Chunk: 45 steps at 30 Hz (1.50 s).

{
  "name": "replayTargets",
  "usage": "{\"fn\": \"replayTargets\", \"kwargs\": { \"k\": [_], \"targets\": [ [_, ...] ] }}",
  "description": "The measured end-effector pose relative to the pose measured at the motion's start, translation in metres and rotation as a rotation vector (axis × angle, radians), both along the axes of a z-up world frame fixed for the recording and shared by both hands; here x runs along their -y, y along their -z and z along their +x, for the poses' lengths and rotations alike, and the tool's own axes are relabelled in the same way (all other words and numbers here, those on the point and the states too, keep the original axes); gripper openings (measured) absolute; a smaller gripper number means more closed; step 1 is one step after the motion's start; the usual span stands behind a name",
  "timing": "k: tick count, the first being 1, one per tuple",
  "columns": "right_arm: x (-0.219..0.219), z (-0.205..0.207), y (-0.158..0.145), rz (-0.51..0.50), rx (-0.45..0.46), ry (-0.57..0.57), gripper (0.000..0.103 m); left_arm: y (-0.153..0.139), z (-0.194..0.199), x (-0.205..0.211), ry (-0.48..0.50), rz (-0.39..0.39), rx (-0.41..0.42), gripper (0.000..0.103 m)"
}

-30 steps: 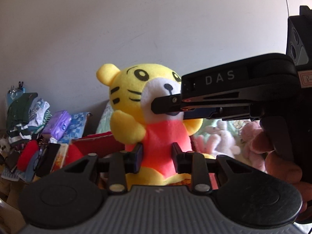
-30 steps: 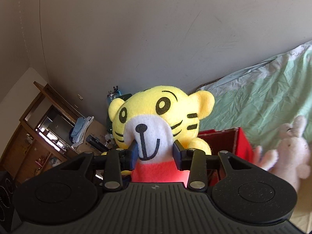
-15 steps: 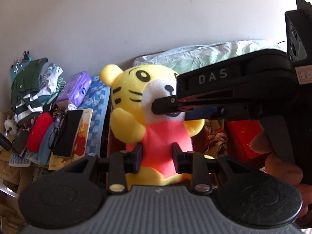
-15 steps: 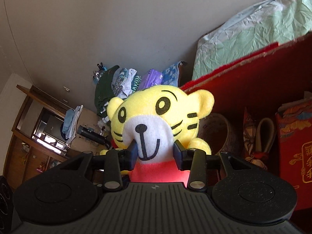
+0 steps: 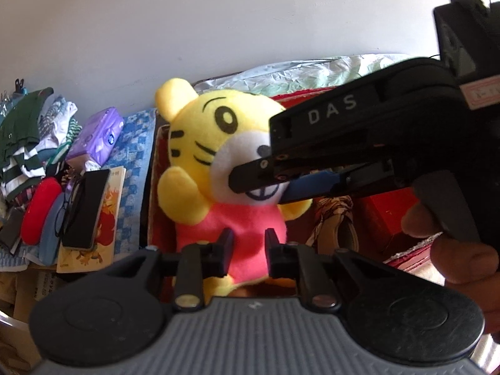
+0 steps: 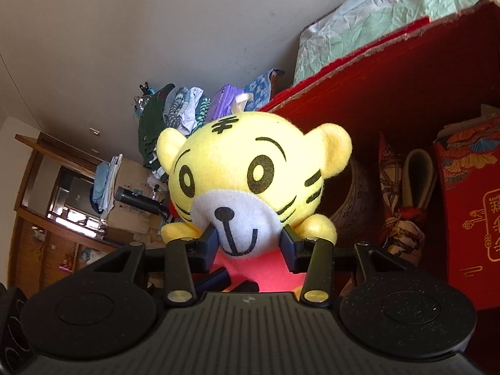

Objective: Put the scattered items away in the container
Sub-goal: 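Carry the tiger plush with the right gripper over the red box, then lower the tiger plush into the red box and open the right gripper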

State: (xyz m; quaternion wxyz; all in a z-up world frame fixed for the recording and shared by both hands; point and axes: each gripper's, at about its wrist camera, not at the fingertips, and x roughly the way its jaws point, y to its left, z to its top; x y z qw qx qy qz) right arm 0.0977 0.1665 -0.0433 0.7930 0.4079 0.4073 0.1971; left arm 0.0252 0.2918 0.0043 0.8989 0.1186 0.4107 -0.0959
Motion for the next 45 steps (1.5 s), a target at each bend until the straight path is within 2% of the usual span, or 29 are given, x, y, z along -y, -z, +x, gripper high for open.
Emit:
{"fn": "replayTargets", "kwargs": {
  "k": [4,5,7,9,10,15,17,19,20,22,24,27,29,31,33,35,39,42,44,45],
  "targets": [
    [-0.003,0.021,0.012,0.059,-0.055,-0.022,0.047,0.006,0.007,0.003,0.015,-0.038,-0.046,0.016],
    [-0.005,0.024,0.011,0.059,-0.060,-0.031,0.050,0.008,0.009,0.004,0.012,-0.041,-0.056,0.019],
    [-0.008,0.023,0.006,0.019,-0.055,-0.040,0.056,0.012,0.011,0.005,0.005,-0.040,-0.058,0.018],
    [-0.009,0.016,-0.004,-0.014,-0.024,-0.056,0.063,0.013,0.014,0.005,-0.001,-0.040,-0.066,0.019],
    [-0.009,0.011,-0.010,-0.035,0.001,-0.069,0.071,0.013,0.015,0.005,-0.002,-0.044,-0.068,0.019],
    [0.006,-0.007,-0.028,-0.053,0.053,-0.051,0.072,0.012,0.018,-0.002,-0.013,-0.055,-0.080,0.021],
    [0.015,-0.013,-0.038,-0.119,0.070,0.032,0.065,0.012,0.020,-0.005,-0.017,-0.068,-0.088,0.021],
    [0.018,-0.011,-0.043,-0.255,0.044,0.103,0.056,0.010,0.019,-0.005,-0.013,-0.072,-0.088,0.021],
    [0.017,-0.006,-0.041,-0.309,0.012,0.114,0.046,0.010,0.019,-0.005,-0.009,-0.070,-0.086,0.021],
    [0.015,0.008,-0.032,-0.391,-0.076,0.130,0.035,0.010,0.018,-0.003,-0.004,-0.061,-0.083,0.021],
    [0.010,0.021,-0.019,-0.423,-0.116,0.121,0.032,0.010,0.018,-0.002,0.000,-0.060,-0.083,0.021],
    [-0.002,0.037,-0.009,-0.433,-0.118,0.087,0.027,0.009,0.018,-0.003,0.005,-0.059,-0.085,0.021],
    [-0.014,0.046,-0.010,-0.433,-0.091,0.039,0.004,0.009,0.018,-0.004,0.004,-0.058,-0.084,0.021],
    [-0.031,0.049,-0.018,-0.475,-0.027,-0.014,0.004,0.009,0.017,-0.005,0.003,-0.053,-0.074,0.021],
    [-0.049,0.052,-0.025,-0.569,0.034,-0.059,0.004,0.010,0.018,-0.007,0.002,-0.059,-0.072,0.022],
    [-0.053,0.060,-0.020,-0.619,0.034,-0.085,0.004,0.011,0.020,-0.009,-0.004,-0.062,-0.078,0.022],
    [-0.040,0.066,-0.016,-0.579,-0.013,-0.062,0.004,0.014,0.025,-0.011,-0.015,-0.080,-0.098,0.022],
    [-0.030,0.057,-0.025,-0.574,-0.012,-0.019,0.012,0.014,0.026,-0.008,-0.018,-0.081,-0.104,0.022],
    [-0.024,0.050,-0.032,-0.570,-0.010,0.019,0.020,0.015,0.026,-0.005,-0.012,-0.072,-0.109,0.024],
    [-0.020,0.045,-0.036,-0.558,-0.004,0.035,0.021,0.016,0.027,-0.004,-0.010,-0.069,-0.116,0.025]
  ]
}}
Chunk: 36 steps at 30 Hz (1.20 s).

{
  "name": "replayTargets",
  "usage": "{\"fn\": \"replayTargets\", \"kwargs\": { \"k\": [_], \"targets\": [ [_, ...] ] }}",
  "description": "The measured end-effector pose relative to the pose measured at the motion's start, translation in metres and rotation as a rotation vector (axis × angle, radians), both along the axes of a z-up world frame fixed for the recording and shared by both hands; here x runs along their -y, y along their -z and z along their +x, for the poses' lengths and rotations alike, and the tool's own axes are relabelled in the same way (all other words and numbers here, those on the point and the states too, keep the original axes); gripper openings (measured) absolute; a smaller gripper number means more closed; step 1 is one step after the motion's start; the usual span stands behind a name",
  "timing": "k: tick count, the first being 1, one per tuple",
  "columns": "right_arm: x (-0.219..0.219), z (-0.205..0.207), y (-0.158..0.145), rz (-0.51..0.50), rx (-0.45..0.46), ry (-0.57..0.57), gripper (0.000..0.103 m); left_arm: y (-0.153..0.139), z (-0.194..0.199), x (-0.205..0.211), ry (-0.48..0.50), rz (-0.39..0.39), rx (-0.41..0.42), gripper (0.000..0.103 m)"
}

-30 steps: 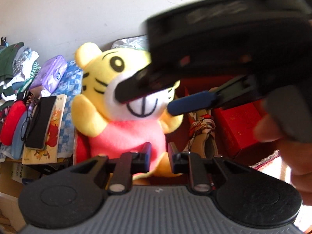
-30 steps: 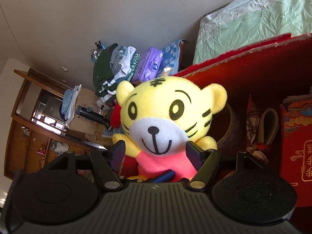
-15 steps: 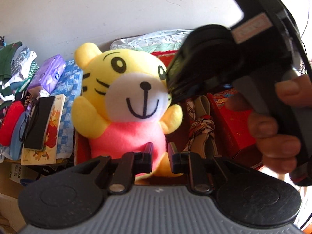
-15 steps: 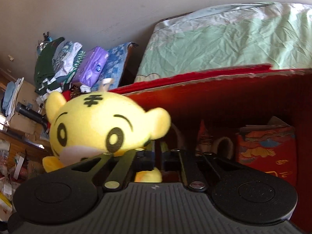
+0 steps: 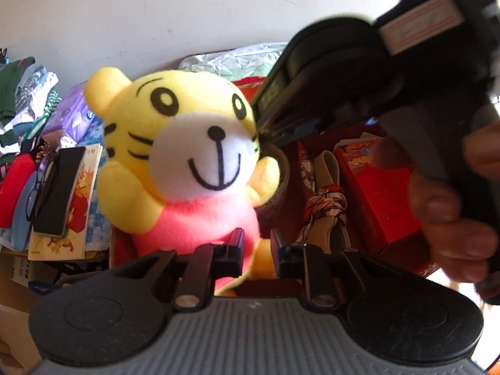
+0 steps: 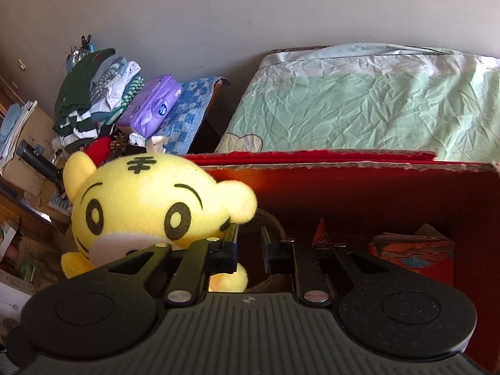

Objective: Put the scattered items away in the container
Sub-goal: 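Lower the tiger plush into the red box and open the right gripper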

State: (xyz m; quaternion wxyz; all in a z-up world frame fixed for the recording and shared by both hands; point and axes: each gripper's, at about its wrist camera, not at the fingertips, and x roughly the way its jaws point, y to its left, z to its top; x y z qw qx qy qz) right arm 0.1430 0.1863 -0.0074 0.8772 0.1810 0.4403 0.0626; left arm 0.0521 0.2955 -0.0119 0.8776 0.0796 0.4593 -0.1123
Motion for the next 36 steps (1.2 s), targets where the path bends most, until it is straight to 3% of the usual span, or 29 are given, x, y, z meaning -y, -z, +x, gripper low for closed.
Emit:
{"fn": "replayTargets", "kwargs": {
  "k": [5,8,14,18,27,36],
  "targets": [
    [0.006,-0.018,-0.010,0.120,0.048,-0.021,0.021,0.005,0.001,0.004,-0.007,-0.012,-0.029,0.026],
    [-0.002,-0.014,-0.005,0.119,0.048,-0.048,0.021,0.003,-0.003,0.010,0.008,-0.008,-0.031,0.039],
    [0.017,-0.028,-0.006,0.196,0.055,0.005,0.026,-0.003,-0.008,0.006,0.006,-0.017,-0.033,0.048],
    [0.029,-0.051,-0.015,0.162,0.080,0.065,0.033,-0.004,-0.012,0.003,-0.005,-0.004,-0.025,0.056],
    [0.050,-0.099,-0.025,0.080,0.105,0.145,0.033,-0.007,-0.021,0.005,-0.062,0.069,0.003,0.074],
    [0.063,-0.127,-0.026,0.050,0.096,0.098,0.033,-0.014,-0.031,0.022,-0.135,0.097,0.031,0.075]
  ]
}}
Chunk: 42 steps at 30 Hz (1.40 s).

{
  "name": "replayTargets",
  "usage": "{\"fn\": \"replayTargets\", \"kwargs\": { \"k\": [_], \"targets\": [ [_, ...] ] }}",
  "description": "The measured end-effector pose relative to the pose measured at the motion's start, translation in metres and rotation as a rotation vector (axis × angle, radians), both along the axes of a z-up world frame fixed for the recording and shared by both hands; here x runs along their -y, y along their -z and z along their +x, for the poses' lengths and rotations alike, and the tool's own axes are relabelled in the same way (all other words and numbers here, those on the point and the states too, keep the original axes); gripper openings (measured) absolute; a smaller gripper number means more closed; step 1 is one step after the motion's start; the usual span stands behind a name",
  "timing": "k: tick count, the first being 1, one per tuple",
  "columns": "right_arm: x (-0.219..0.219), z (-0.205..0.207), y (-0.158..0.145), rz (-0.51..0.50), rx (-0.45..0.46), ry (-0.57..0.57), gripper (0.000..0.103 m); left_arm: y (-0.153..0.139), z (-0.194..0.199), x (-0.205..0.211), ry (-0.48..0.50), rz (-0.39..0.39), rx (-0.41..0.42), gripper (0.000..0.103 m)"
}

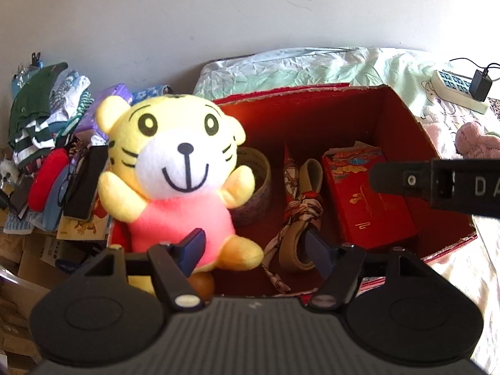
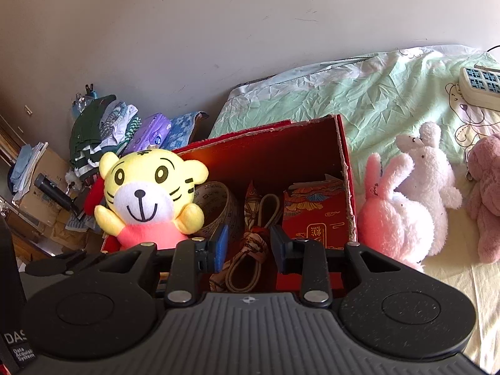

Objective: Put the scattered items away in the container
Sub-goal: 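Lower the tiger plush into the red box and open the right gripper, then move the right gripper back to the green mushroom plush on the bed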

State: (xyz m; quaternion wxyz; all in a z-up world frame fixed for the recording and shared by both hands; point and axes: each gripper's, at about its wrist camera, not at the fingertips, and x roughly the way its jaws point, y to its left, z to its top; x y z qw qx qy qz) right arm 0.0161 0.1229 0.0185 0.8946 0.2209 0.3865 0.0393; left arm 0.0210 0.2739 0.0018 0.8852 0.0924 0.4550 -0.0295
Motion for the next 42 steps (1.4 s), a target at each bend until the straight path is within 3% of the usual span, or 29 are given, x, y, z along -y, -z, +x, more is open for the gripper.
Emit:
{"fn": "replayTargets", "kwargs": {
  "k": [11,16,25,31,35,42],
  "targets": [
    [0.018,-0.024,0.000,0.017,-0.016,-0.077,0.033,-0.002,-0.018,0.022,-0.076,0.019,0.008,0.081],
    [0.028,-0.040,-0.003,0.025,0.000,-0.079,0.034,-0.010,-0.032,0.022,-0.089,-0.003,0.048,0.082],
    [0.069,-0.071,-0.007,0.042,0.006,0.085,0.038,-0.024,-0.022,0.027,-0.094,0.014,0.043,0.085],
    [0.103,-0.097,0.004,0.013,-0.020,0.262,0.041,-0.036,-0.020,0.057,0.071,-0.035,0.090,0.088],
    [0.118,-0.118,0.018,0.042,-0.035,0.368,0.041,-0.033,-0.021,0.079,0.205,-0.120,0.071,0.082],
    [0.151,-0.142,0.043,0.052,-0.109,0.437,0.041,-0.038,-0.048,0.135,0.388,-0.177,0.109,0.080]
  ]
}}
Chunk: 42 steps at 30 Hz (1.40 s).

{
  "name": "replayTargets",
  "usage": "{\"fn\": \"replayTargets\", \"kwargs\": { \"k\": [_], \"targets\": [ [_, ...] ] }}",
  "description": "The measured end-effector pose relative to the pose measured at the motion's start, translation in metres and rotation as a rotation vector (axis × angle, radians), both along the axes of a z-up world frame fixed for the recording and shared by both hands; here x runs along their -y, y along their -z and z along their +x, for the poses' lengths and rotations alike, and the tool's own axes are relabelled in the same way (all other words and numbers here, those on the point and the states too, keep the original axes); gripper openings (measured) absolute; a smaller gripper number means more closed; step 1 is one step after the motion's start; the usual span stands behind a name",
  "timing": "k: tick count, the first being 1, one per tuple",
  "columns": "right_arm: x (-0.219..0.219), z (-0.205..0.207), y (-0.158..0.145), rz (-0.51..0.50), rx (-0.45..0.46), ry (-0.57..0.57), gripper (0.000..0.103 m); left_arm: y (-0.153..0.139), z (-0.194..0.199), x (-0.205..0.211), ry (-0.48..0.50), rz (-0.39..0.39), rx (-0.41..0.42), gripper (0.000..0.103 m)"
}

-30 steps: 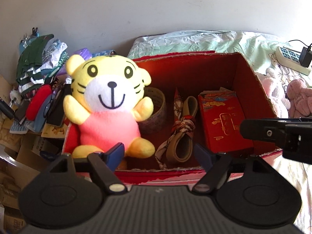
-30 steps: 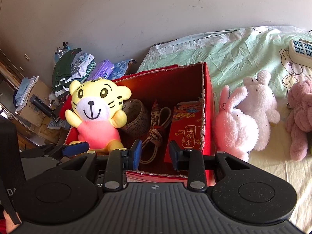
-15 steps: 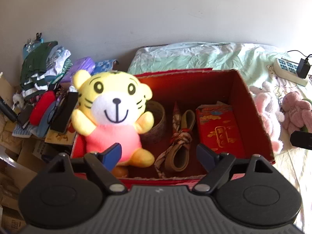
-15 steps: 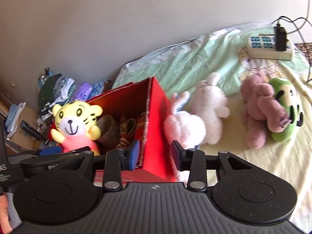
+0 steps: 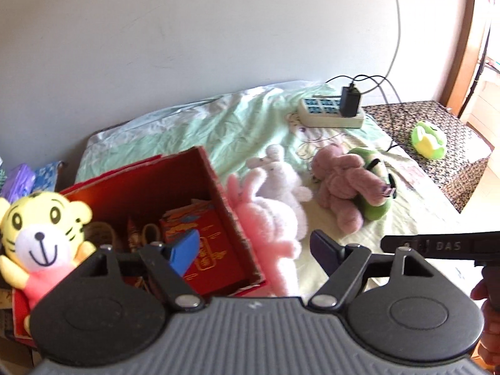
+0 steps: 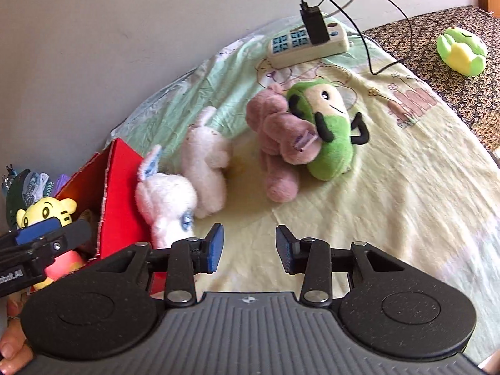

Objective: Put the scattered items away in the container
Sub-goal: 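Move the right gripper back to the green mushroom plush on the bed, then close the right gripper on the green mushroom plush and lift it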

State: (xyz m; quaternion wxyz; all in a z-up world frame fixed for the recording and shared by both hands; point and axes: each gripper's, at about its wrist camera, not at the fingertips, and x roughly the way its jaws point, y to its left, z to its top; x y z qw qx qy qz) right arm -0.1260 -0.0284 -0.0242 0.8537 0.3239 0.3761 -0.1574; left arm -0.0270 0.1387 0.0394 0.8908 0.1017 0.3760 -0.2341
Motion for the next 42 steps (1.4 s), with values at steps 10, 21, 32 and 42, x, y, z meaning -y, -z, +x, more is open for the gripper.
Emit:
{"fn": "replayTargets", "kwargs": {
  "k": [10,21,32,42],
  "targets": [
    [0.093,-0.012,0.002,0.003,-0.011,-0.067,0.040,0.038,-0.012,0.096,0.003,-0.117,-0.141,0.066],
    [0.189,0.004,0.022,0.126,-0.010,-0.095,0.042,0.069,0.007,0.213,0.122,-0.146,-0.154,0.066],
    [0.201,0.051,0.012,0.199,0.099,-0.216,0.044,0.097,0.047,0.192,-0.029,-0.087,-0.198,0.068],
    [0.136,0.147,0.006,0.072,0.013,-0.414,0.055,0.080,0.036,0.163,-0.076,-0.115,-0.189,0.077]
  ]
}}
